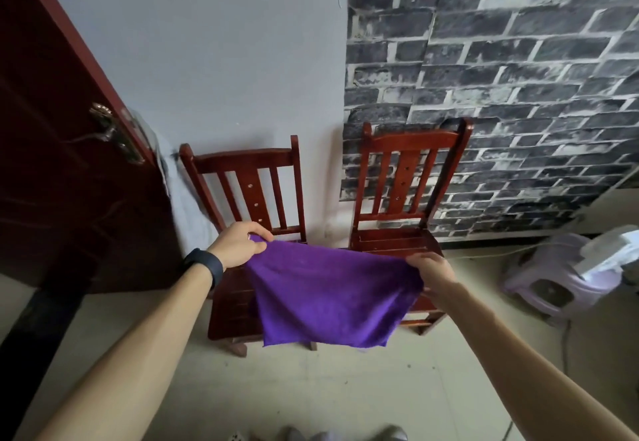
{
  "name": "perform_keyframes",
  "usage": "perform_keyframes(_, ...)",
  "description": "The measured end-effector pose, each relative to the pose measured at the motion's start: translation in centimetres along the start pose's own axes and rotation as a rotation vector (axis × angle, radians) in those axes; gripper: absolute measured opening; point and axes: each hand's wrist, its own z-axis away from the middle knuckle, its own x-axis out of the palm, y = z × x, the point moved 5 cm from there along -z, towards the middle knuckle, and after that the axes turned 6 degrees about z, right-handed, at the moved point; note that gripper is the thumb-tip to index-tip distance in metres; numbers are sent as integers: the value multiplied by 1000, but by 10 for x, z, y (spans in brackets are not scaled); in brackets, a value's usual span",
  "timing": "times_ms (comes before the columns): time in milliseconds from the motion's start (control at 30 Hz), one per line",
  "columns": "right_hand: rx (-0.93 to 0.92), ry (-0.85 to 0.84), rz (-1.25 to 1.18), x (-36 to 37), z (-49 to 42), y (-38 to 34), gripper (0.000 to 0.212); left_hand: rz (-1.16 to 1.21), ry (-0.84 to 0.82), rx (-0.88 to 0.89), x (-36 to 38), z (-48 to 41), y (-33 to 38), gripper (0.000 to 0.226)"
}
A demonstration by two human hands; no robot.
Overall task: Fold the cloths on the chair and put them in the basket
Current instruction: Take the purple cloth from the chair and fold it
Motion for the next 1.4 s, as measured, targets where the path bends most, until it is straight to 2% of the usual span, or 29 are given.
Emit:
perform_keyframes(167, -233, 68, 4, -3, 16, -30, 22, 100, 134, -41, -20, 4, -25, 16)
perform_keyframes(233, -248, 91, 11, -2, 21, -37, 24, 120, 206, -51, -26, 6, -33, 14)
perform_keyframes(433, -10, -41, -454, 20, 25, -33, 27, 108, 264, -82, -35, 11, -58, 7)
perform_keyframes(533, 16, -78, -554, 30, 28, -31, 30, 206, 231, -118, -37, 11, -76, 6)
perform_keyframes(667, -68, -14, -423, 38, 37, -31, 23, 372, 122, -115, -36, 9, -92, 12)
perform_keyframes(733, -159, 42, -276, 40, 38, -32, 18, 397, -52, -142, -28, 15, -94, 22)
perform_keyframes(800, -254, 106, -89, 43, 37, -32, 17, 252, -216, -146, -20, 20, -101, 43)
perform_keyframes(833, -288, 128, -11, 46, 37, -31, 17, 123, -220, -137, -19, 22, -107, 48)
perform_keyframes(900, -328, 139, 106, 51, 38, -28, 17, -85, -105, -122, -21, 24, -115, 46)
perform_keyframes(967, -346, 130, 188, 56, 39, -25, 18, -155, 32, -100, -25, 29, -116, 36)
perform_keyframes(1100, -398, 108, 281, 61, 39, -18, 18, -83, 148, -133, -28, 38, -127, 26)
perform_keyframes(1267, -378, 52, 305, 61, 28, -3, 22, 30, 222, -166, -20, 54, -142, 16)
perform_keyframes(1400, -377, -72, 386, 70, 30, 22, 32, -108, 329, -179, -10, 73, -159, 20)
